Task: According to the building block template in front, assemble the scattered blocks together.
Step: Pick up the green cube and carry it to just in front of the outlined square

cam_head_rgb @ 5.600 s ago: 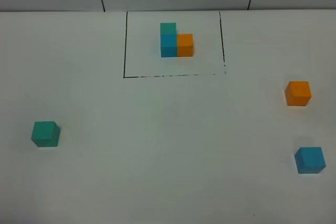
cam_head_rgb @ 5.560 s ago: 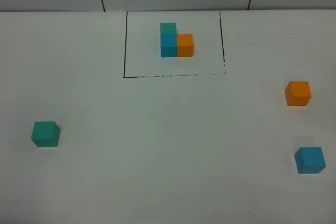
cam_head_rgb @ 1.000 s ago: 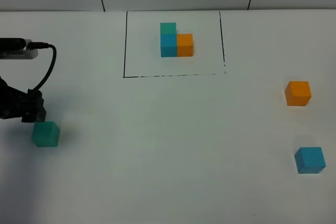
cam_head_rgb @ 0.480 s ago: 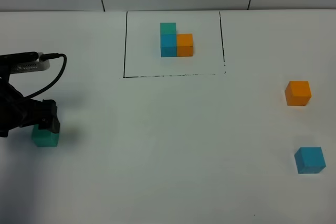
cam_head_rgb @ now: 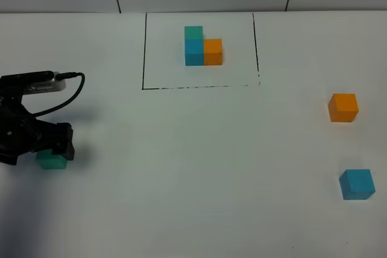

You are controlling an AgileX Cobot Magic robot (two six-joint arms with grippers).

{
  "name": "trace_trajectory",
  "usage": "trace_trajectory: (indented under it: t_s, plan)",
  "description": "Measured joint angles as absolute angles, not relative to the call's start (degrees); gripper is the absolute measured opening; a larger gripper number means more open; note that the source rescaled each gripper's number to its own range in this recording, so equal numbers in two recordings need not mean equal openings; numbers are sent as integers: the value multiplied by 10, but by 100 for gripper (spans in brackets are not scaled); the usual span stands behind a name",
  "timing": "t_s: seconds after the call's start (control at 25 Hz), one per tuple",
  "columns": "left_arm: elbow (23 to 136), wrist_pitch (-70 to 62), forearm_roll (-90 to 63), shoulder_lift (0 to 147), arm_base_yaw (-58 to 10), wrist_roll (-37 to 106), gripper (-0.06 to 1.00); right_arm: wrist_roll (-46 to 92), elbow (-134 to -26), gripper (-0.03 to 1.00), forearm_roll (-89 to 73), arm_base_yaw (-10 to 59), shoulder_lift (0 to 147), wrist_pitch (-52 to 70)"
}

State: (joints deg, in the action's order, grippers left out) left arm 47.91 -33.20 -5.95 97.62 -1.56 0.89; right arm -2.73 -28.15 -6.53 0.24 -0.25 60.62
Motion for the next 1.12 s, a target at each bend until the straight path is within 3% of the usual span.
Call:
trace_trajectory:
  t_s: [0.32, 0.48, 0.76, 0.96, 1.12]
  plan:
    - [479, -298, -59, 1010, -29, 8, 95, -27, -282, 78, -65, 2, -2, 606]
    - [479, -289, -58, 1010, -29, 0, 84, -27, -282, 78, -65, 2, -2, 606]
    - [479, -290, -40, 1010, -29, 0, 44, -27, -282, 78, -65, 2, -2, 606]
    - [479, -291, -31, 1010, -30, 0, 0, -27, -282, 78, -65, 2, -2, 606]
    - [479, -290, -30, 1010, -31, 0, 0, -27, -282, 78, -65, 2, -2, 606]
